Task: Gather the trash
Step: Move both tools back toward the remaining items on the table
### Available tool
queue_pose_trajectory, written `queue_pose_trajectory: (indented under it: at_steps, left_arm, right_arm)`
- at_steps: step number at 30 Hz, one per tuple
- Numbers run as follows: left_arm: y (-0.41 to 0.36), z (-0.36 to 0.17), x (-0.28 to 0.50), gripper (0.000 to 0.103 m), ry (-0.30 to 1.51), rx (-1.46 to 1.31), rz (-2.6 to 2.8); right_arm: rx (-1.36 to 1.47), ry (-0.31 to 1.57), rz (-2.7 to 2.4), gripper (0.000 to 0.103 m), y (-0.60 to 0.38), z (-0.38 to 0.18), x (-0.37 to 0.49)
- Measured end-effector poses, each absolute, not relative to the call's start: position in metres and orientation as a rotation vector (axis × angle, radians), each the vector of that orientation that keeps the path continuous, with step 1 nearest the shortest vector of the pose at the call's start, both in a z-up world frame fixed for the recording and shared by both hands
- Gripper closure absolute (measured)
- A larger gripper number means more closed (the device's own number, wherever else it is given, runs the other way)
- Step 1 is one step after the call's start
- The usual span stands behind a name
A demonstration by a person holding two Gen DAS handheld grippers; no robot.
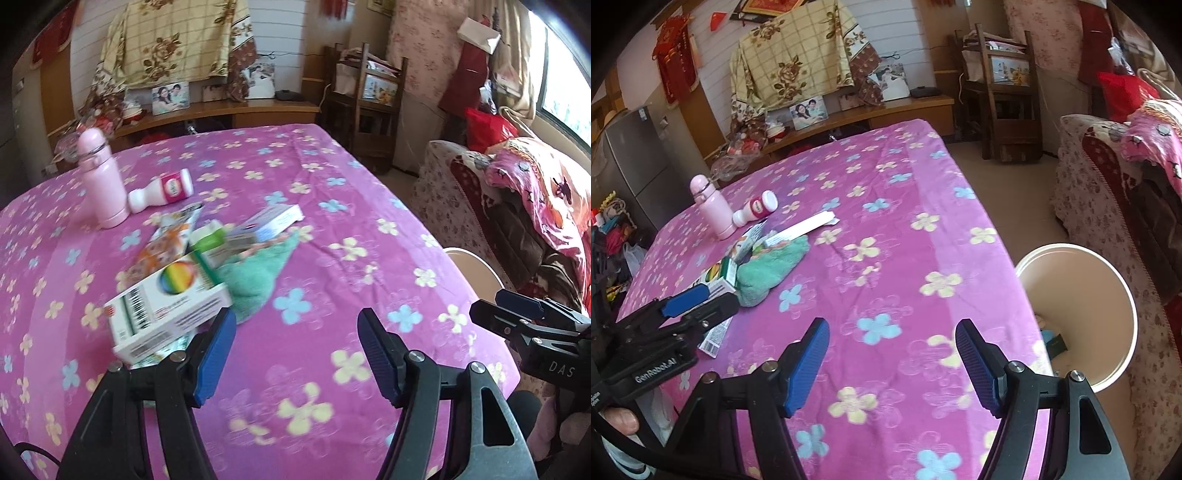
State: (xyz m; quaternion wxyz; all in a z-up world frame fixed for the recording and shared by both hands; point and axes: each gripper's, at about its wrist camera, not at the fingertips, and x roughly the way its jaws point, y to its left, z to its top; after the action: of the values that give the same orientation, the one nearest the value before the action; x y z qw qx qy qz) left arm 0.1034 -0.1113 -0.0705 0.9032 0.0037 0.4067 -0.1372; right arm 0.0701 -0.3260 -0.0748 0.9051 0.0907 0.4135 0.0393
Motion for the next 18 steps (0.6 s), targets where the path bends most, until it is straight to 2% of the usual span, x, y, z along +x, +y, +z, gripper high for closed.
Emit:
queue_pose_trajectory:
  at_steps: [5, 13, 18]
  left_arm:
    - [-0.08, -0.073, 0.101, 0.033, 0.868, -0.024, -0.295]
    - [-0.034, -0.069, 0.104, 0.021, 0.874, 0.031, -0.332]
    - [-0.02, -0.076, 0.124, 0.02, 0.907, 0.107, -0.369]
  right_arm:
    - [0.159, 0.867, 0.105, 0.029, -0.305, -0.078, 0.073]
    - [0.128, 0.901, 0.164, 0.029, -0.274, -0.087, 0.082]
    - [0.128, 0.931, 0.199, 0.029, -0.259, -0.096, 0.089]
